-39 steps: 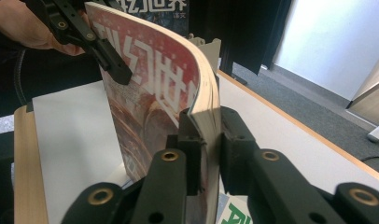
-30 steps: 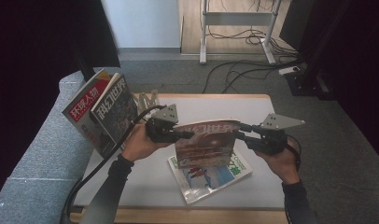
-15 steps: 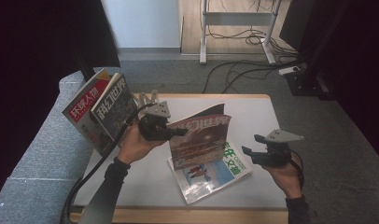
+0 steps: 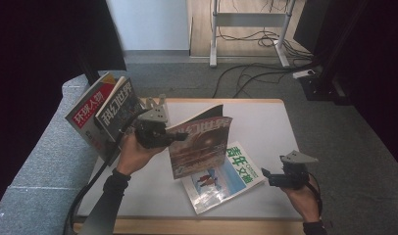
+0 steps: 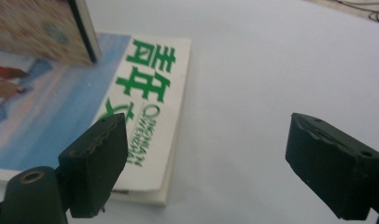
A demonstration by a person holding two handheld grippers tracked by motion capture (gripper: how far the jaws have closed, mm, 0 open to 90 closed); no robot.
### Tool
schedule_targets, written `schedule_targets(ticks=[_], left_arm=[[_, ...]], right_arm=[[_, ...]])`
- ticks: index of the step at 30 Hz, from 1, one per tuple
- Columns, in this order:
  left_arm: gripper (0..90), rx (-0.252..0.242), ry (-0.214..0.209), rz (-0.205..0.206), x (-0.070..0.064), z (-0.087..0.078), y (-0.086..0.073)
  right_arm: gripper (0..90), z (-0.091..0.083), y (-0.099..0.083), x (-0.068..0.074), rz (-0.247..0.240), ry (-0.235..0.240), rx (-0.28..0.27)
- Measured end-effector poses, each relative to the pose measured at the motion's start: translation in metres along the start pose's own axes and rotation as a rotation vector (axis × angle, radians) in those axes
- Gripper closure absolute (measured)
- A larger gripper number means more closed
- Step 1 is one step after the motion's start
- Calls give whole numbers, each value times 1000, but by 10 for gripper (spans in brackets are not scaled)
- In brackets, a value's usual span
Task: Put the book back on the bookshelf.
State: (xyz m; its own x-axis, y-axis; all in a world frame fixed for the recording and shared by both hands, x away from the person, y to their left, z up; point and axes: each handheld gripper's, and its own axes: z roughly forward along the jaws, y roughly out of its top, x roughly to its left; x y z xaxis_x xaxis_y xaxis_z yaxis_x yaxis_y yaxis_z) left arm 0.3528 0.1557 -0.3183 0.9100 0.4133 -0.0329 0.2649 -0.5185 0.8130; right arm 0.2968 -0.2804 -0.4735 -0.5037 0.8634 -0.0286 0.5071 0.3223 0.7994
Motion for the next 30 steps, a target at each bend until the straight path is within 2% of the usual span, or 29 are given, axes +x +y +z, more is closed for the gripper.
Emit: schedule_targets(ticks=[7, 14, 19, 24, 28, 30], left_arm=[[841, -2, 45, -17, 0, -15, -4], [842, -20, 105, -47, 1, -33, -12], [842, -31, 144, -78, 3, -49, -19], [842, -32, 195, -92, 1, -63, -25], [842, -34, 218, -112, 2, -71, -31], [842, -35, 228, -123, 3, -75, -35]], right_arm=[[114, 6, -24, -7, 55, -58, 41], [114, 10, -39, -13, 109, -113, 69], [114, 14, -48, -16, 136, -129, 85], [114, 19, -52, -15, 138, -139, 98], [117, 23, -56, -14, 135, -147, 112], [112, 24, -59, -14, 150, -143, 104]])
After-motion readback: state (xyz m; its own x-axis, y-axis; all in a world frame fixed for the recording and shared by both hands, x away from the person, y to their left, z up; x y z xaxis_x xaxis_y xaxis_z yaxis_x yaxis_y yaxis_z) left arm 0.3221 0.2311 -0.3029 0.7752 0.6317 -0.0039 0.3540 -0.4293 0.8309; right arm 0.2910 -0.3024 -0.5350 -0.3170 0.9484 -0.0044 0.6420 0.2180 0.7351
